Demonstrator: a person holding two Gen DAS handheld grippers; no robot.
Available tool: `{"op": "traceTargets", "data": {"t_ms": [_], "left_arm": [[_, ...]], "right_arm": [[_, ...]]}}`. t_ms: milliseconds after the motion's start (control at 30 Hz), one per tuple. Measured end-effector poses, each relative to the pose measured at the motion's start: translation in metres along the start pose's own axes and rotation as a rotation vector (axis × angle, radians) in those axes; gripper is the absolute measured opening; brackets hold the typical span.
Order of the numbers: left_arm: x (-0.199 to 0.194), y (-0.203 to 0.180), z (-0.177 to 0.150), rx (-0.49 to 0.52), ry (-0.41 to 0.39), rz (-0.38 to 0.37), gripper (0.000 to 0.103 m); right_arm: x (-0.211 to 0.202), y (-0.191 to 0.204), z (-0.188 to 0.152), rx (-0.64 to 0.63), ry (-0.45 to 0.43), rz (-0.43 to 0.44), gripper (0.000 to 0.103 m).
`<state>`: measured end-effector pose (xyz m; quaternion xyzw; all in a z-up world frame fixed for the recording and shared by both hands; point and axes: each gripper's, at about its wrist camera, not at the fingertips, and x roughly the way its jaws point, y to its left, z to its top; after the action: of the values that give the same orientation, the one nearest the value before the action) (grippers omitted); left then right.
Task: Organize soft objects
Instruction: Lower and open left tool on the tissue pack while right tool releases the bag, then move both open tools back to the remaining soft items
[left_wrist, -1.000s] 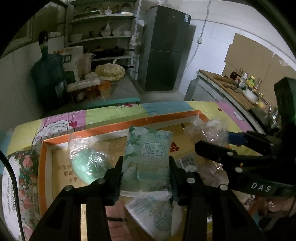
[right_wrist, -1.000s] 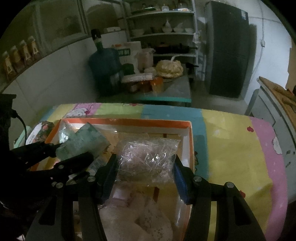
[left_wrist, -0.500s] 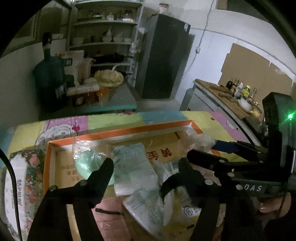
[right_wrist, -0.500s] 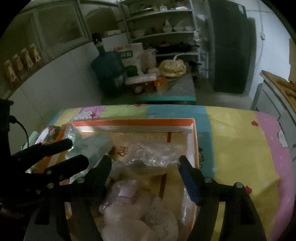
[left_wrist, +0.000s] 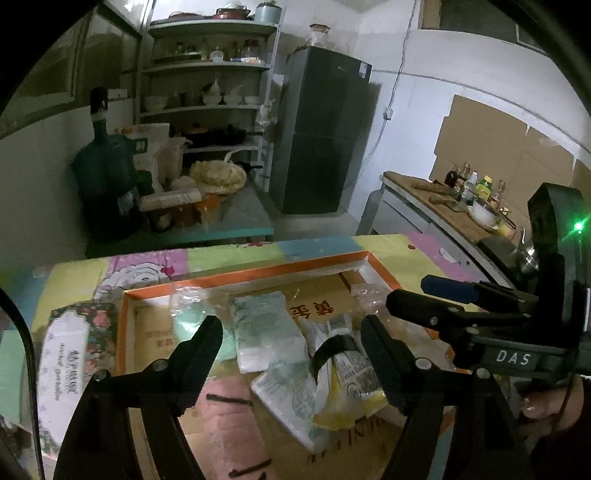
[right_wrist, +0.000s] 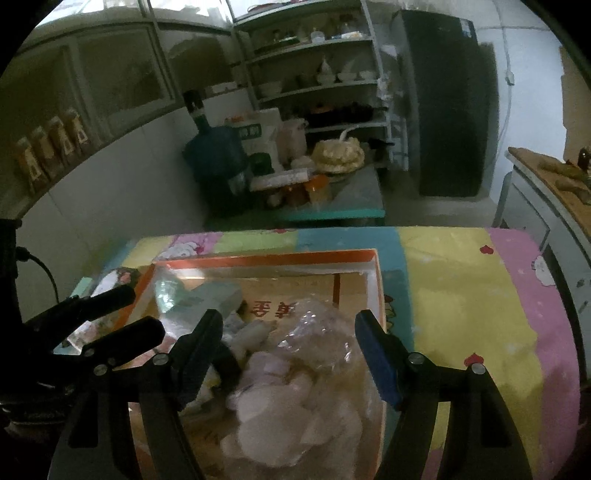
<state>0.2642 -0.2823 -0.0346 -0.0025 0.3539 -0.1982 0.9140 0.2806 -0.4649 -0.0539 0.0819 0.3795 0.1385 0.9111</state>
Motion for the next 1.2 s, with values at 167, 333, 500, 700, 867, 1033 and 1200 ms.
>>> {"op": "traceTargets", "data": {"t_ms": [167, 333, 500, 700, 867, 1033, 1200], "left_arm": [[-0.020, 0.003, -0.005, 0.006, -0.029, 0.011, 0.077], [-0.038, 0.006, -0.009, 0.008, -0.054, 0.025, 0.077], [-0.060, 0.011, -0.013, 0.017, -0.089, 0.044, 0.077], [-0.084, 0.020, -0.021, 0.028, -0.122, 0.074, 0.077], [-0.102, 0.031, -0.029, 0.025, -0.138, 0.096, 0.077], [-0.120, 0.044, -0.036, 0.014, -0.152, 0.129, 0.077], [-0.136, 0.061, -0.042, -0.002, -0.166, 0.175, 0.077]], "right_arm": [[-0.018, 0.017, -0.005, -0.013, -0.025, 0.004, 0.075], [-0.032, 0.035, -0.009, -0.026, -0.042, 0.003, 0.075], [-0.043, 0.054, -0.012, -0.034, -0.059, 0.000, 0.075], [-0.055, 0.077, -0.019, -0.049, -0.076, 0.011, 0.075], [-0.064, 0.097, -0.022, -0.059, -0.092, 0.028, 0.075], [-0.068, 0.124, -0.025, -0.082, -0.103, 0.060, 0.075], [-0.068, 0.155, -0.030, -0.113, -0.115, 0.090, 0.075]]}}
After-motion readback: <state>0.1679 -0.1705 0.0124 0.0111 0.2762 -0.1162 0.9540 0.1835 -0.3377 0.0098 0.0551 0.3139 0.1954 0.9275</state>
